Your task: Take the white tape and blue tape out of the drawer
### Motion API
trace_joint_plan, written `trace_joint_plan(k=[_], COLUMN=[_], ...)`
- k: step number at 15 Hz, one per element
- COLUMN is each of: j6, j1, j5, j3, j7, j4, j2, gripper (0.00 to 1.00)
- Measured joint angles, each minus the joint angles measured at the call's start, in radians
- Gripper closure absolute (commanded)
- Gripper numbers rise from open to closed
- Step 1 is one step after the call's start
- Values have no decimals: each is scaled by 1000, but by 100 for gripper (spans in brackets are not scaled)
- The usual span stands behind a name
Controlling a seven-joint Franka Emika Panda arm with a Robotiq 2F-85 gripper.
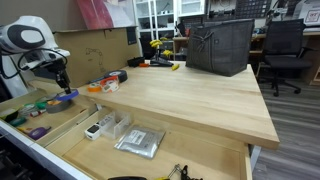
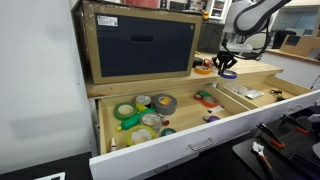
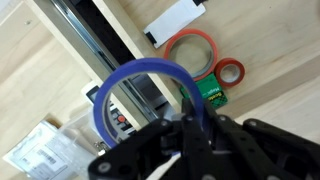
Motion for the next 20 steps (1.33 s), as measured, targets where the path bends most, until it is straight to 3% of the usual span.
trace_joint_plan(k=[7,20], j6=[0,-56], j1=[-22,-30], j5=[91,117], j3=[3,7], j7=[-39,-35], j4=[81,324], j2=[13,176], gripper=[97,97])
